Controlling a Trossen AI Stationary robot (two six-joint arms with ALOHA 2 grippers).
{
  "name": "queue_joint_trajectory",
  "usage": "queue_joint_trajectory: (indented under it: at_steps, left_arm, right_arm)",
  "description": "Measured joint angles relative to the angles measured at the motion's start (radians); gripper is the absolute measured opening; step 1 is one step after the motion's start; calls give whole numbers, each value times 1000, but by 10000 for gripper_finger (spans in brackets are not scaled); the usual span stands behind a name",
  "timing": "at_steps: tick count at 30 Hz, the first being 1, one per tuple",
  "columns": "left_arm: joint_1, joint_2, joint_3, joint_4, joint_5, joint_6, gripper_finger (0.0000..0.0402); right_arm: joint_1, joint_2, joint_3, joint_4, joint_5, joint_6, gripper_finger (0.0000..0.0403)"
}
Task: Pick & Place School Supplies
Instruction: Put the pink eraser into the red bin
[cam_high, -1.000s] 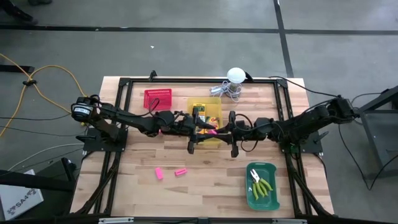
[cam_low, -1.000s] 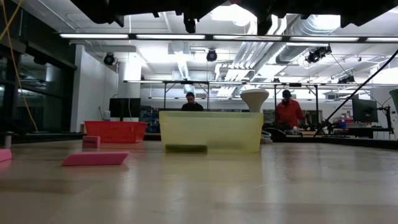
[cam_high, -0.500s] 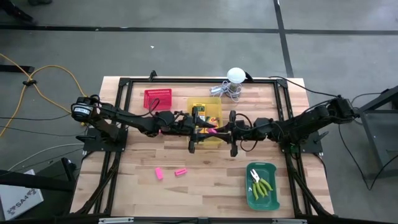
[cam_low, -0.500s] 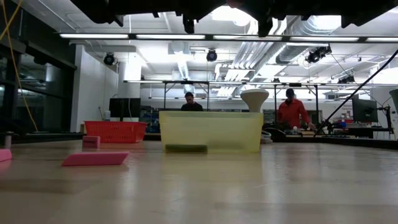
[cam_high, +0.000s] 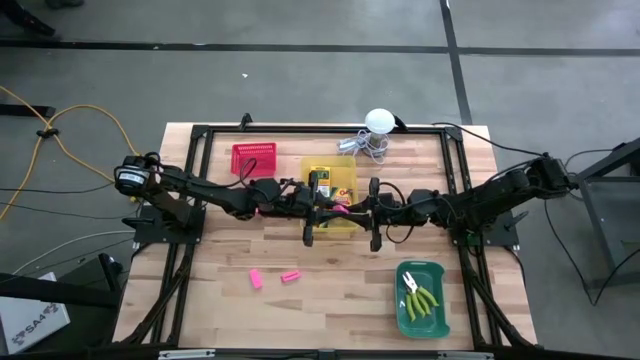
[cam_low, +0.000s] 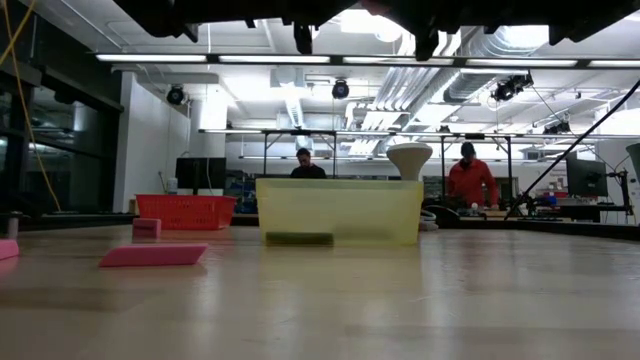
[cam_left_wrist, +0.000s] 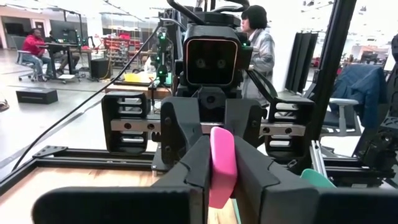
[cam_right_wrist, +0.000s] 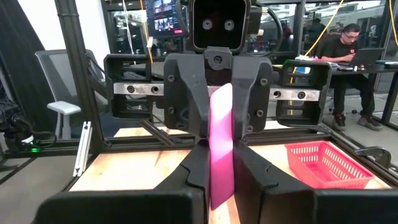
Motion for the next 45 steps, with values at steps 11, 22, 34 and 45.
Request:
queue_joint_trajectory:
  at_steps: [11,22,34,45]
  left_arm:
    - [0,0,0,-7,0,-3,38]
    - [0,0,0,-10,0,-3,38]
    - [0,0,0,-13,0,-2,38]
    - [1,-9,0,-29,-6,3,38]
  right_arm:
    - [0,0,0,-1,0,0,33]
    - [0,0,0,-3,-1,3,52]
    - [0,0,0,-26,-1,3,118]
    - [-5,0,0,-182,123,41,158]
